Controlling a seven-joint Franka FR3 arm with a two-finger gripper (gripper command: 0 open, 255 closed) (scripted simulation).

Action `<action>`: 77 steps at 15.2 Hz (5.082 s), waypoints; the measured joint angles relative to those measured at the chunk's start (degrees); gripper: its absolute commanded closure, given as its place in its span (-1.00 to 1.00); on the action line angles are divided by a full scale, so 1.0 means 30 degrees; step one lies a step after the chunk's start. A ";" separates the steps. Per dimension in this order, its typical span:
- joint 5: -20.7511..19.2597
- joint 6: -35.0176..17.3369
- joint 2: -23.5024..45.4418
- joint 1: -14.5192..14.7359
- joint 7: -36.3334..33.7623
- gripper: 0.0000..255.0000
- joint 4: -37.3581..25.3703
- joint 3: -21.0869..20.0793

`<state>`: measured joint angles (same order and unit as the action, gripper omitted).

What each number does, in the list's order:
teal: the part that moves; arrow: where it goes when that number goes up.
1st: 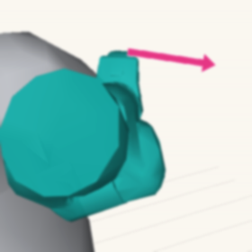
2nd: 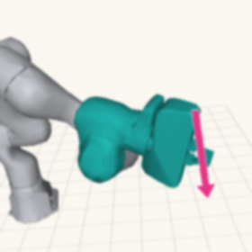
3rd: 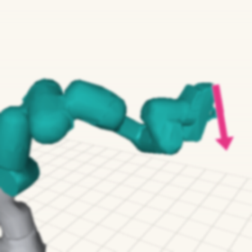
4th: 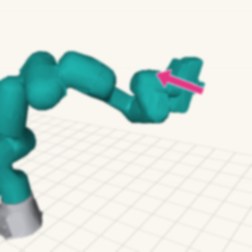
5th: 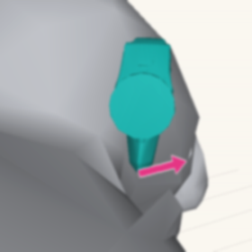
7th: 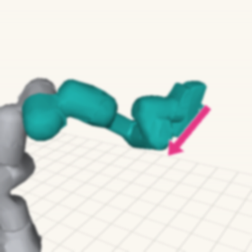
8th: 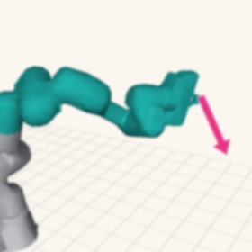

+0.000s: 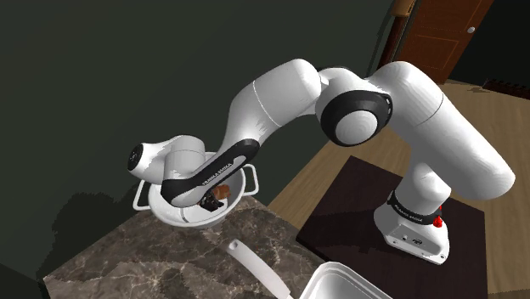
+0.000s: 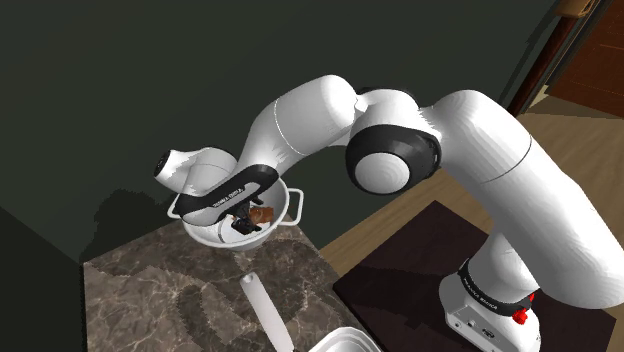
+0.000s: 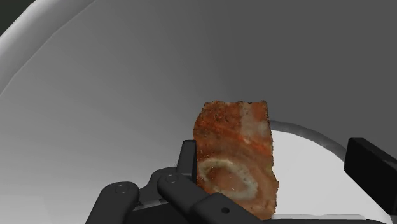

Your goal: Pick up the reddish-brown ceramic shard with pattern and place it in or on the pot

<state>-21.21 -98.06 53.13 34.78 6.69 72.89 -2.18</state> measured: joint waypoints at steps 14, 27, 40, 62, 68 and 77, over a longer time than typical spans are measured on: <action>0.0961 0.1940 0.1845 -0.0693 0.1200 -1.00 -0.3893 -0.0170; 0.1172 0.0744 0.2305 -0.1313 0.1377 -1.00 -0.3143 -0.0213; 0.1176 0.0787 0.2195 -0.1310 0.1380 1.00 -0.3082 -0.0220; 0.1305 0.3690 -0.1109 -0.1321 0.2149 1.00 -0.2784 -0.0304; 0.1336 0.4908 -0.1513 -0.1226 0.2428 1.00 -0.3632 -0.0301; 0.1333 0.6783 -0.2078 -0.1120 0.2930 1.00 -0.5007 -0.0261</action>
<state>-17.21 -77.71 46.89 31.42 15.48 57.87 -2.97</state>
